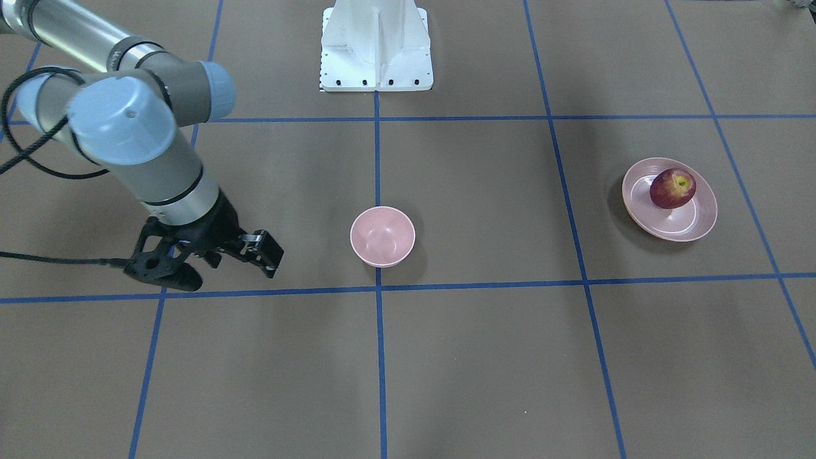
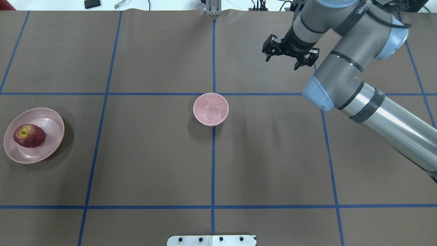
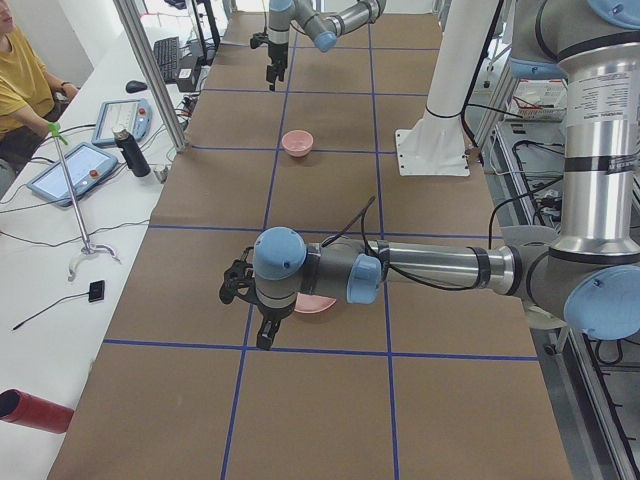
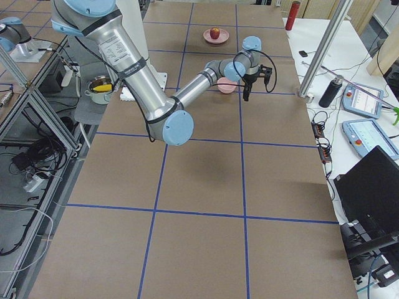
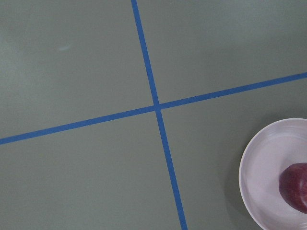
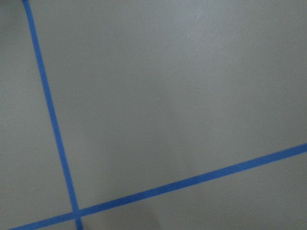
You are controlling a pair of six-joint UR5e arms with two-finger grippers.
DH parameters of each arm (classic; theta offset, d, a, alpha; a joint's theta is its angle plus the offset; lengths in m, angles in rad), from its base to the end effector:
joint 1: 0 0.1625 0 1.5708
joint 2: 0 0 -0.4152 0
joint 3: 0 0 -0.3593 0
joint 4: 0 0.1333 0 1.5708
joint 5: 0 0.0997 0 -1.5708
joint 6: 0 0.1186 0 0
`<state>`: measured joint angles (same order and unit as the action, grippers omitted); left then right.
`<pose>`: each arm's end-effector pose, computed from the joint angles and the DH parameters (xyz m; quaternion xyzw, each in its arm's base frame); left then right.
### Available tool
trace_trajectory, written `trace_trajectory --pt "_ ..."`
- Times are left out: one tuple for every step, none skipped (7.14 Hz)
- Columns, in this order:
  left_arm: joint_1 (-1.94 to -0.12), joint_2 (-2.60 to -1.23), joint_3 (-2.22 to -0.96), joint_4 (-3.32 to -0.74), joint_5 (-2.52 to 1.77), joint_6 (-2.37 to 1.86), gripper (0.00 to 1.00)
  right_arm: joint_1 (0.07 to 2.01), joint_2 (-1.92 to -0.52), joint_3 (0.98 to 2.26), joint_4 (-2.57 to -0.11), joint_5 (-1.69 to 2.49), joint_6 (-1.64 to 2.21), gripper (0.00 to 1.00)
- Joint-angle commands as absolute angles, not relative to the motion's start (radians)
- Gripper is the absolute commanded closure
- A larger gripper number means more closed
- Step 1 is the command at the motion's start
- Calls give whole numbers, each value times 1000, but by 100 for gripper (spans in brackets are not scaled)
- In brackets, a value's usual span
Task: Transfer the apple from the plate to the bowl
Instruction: 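Open the right gripper and withdraw the right arm away from the bowl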
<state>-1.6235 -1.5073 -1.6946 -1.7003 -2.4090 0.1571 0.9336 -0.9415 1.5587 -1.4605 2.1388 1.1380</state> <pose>-0.0685 -0.4422 0.6143 0.1285 0.3938 0.0860 0.9061 -0.3477 -0.5866 0.2986 0.0125 -0.4302 0.1257 0.8939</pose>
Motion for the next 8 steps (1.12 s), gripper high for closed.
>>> trace_trajectory --pt "-1587 -1517 -1701 -1788 -2422 144 2 1087 -1067 1563 -1466 2218 819 0" --pt "-1510 -1523 -1712 -1790 -2421 103 2 1170 -1141 1565 -1465 2258 645 0" --pt "-1479 -1526 -1720 -1798 -2421 -5 1 1259 -1217 1566 -1465 2302 456 0" --pt "-1416 -1526 -1736 -1798 -2413 -61 1 1340 -1300 1566 -1465 2322 278 0" --pt "-1348 -1526 -1749 -1805 -2395 -145 1 1406 -1380 1565 -1463 2322 124 0" --pt "-1283 -1525 -1747 -1877 -2392 -213 1 1481 -1461 1560 -1463 2324 -46 0" --pt "-1223 -1519 -1744 -1926 -2378 -279 1 1538 -1524 1557 -1463 2339 -164 0" --pt "-1179 -1514 -1744 -1956 -2343 -314 1 1555 -1558 1563 -1454 2338 -172 0"
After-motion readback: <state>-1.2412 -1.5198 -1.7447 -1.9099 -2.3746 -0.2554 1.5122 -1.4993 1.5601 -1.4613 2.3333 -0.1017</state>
